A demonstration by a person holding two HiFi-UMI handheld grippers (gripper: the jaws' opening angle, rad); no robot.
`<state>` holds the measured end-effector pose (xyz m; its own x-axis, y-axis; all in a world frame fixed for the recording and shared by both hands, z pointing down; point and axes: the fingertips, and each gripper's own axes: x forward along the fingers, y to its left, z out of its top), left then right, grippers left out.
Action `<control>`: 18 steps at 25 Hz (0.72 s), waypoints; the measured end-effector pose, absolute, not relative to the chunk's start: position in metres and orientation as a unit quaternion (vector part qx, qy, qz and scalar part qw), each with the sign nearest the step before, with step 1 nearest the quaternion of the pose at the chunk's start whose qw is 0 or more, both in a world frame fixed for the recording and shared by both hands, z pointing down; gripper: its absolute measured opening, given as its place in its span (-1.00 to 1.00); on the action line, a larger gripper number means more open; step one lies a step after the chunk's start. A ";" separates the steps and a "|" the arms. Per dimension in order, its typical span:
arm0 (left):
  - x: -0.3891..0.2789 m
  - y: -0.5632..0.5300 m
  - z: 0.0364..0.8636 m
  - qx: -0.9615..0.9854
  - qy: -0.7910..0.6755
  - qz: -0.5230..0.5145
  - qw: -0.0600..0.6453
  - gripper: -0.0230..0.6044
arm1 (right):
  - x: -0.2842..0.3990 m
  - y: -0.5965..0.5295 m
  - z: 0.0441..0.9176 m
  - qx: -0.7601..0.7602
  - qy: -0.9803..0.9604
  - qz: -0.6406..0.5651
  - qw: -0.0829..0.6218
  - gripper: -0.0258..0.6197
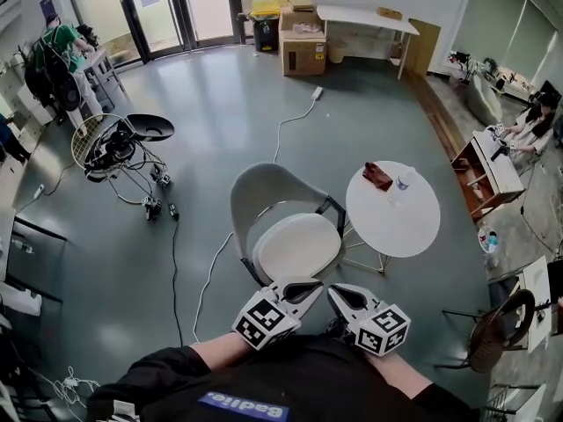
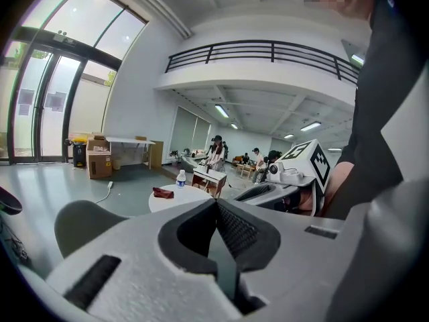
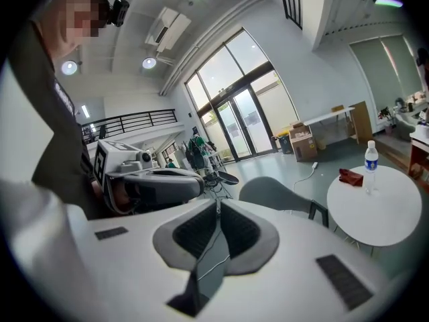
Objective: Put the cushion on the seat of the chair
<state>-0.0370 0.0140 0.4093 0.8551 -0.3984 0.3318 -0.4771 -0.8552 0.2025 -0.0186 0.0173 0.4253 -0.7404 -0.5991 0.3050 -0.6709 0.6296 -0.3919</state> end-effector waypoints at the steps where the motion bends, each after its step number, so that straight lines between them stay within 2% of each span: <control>1: -0.038 0.013 0.408 0.953 -0.230 0.140 0.138 -0.87 | -0.020 0.017 0.423 0.349 -0.902 0.243 0.075 -0.80; 18: -0.032 0.010 0.407 0.954 -0.229 0.132 0.138 -0.87 | -0.021 0.019 0.421 0.346 -0.906 0.231 0.078 -0.80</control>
